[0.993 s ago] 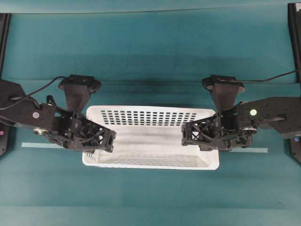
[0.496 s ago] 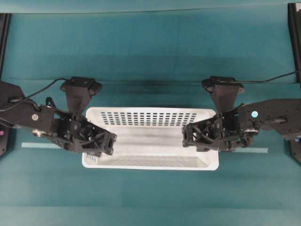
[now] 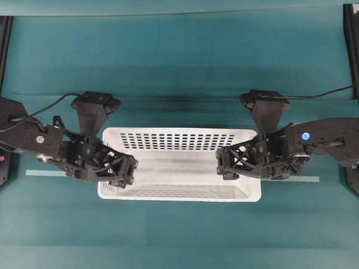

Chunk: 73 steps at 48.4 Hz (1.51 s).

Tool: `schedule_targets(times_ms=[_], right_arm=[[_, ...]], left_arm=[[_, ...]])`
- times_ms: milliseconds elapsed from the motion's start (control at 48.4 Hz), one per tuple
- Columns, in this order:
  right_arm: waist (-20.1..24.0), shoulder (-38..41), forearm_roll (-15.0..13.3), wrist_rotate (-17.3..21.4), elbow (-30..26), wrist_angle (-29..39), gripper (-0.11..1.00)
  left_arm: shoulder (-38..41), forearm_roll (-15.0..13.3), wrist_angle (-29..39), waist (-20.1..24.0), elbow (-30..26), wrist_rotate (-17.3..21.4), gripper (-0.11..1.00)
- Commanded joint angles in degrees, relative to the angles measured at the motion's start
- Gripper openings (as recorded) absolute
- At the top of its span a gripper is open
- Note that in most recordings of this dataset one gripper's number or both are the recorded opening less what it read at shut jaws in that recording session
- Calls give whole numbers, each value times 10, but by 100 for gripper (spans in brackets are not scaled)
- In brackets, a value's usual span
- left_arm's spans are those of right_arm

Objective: Lift the white basket with both hands.
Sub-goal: 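Open both grippers, releasing the basket, and raise the arms away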

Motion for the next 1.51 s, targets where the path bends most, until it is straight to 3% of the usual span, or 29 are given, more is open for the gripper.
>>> schedule_targets(times_ms=[0, 165, 269, 496, 662, 869, 1075, 1262, 1365, 1489], right_arm=[[-5, -8, -3, -2, 2, 4, 98], [-12, -53, -4, -15, 2, 28, 98], [-18, -88, -6, -42, 2, 35, 98], [-36, -163, -18, -147, -7, 21, 98], [-46, -202, -20, -234, -4, -38, 97], [-46, -225, -19, -336, 5, -115, 97], [-38, -236, -22, -352, 15, -170, 97], [-23, -260, -24, -412, 28, -235, 97], [-17, -274, -24, -456, 37, -273, 97], [-11, -298, -24, -530, 51, -325, 97]], left_arm=[[-31, 2, 2, 1, 4, 2, 89], [-86, 2, 3, 1, 20, 4, 89], [-121, 1, 0, 1, 33, 15, 89], [-221, 1, -2, 5, 62, 62, 89], [-299, 2, -41, 11, 92, 106, 89], [-397, 1, -95, 15, 120, 189, 89], [-456, 2, -80, 16, 123, 250, 89], [-475, 1, -81, 15, 122, 362, 89], [-477, 2, -82, 15, 121, 418, 89], [-481, 1, -89, 15, 121, 449, 89]])
